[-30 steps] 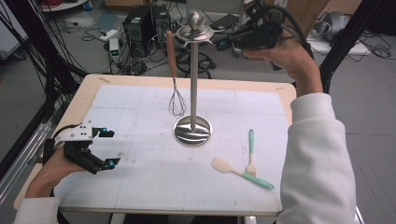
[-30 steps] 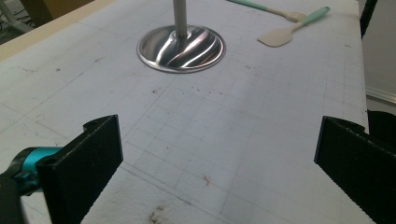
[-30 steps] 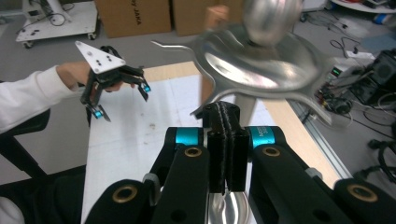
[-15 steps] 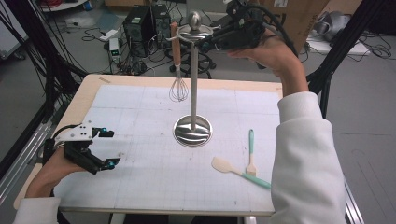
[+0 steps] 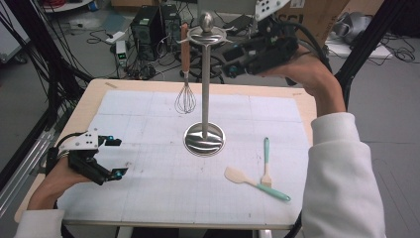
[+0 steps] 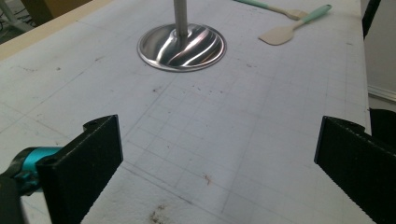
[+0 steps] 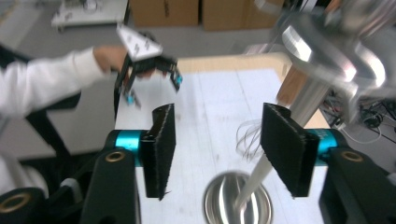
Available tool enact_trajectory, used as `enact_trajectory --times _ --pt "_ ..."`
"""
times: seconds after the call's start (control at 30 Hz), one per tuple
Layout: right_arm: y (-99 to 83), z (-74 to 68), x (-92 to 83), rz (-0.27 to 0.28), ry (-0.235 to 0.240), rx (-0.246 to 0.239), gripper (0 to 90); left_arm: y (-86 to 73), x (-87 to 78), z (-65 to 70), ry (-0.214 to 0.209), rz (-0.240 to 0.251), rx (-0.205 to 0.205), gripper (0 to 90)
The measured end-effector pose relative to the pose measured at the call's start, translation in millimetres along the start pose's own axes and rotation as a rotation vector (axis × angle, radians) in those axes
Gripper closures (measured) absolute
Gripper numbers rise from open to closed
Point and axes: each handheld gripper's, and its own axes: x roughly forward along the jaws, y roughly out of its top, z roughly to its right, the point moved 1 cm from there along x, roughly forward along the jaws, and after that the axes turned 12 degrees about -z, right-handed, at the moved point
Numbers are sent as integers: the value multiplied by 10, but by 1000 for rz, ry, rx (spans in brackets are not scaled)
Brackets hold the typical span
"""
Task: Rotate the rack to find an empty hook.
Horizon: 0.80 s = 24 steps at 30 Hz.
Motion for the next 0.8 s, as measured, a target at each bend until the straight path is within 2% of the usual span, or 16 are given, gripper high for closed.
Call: enact_trajectory --times 0.03,0.17,0.37,0.5,0.8 --pt "-41 -18 -9 -4 12 5 386 1 3 2 1 0 -3 17" --pt "-192 -76 -57 1 12 9 270 2 8 -6 4 0 -2 17" --pt "-379 -131 -123 21 -26 28 135 5 24 -13 6 -8 -4 17" --pt "-495 -166 -133 28 -48 50 2 2 26 0 6 -12 -5 17" --pt "-770 -236 -154 40 -91 77 2 -1 18 18 6 -13 0 17"
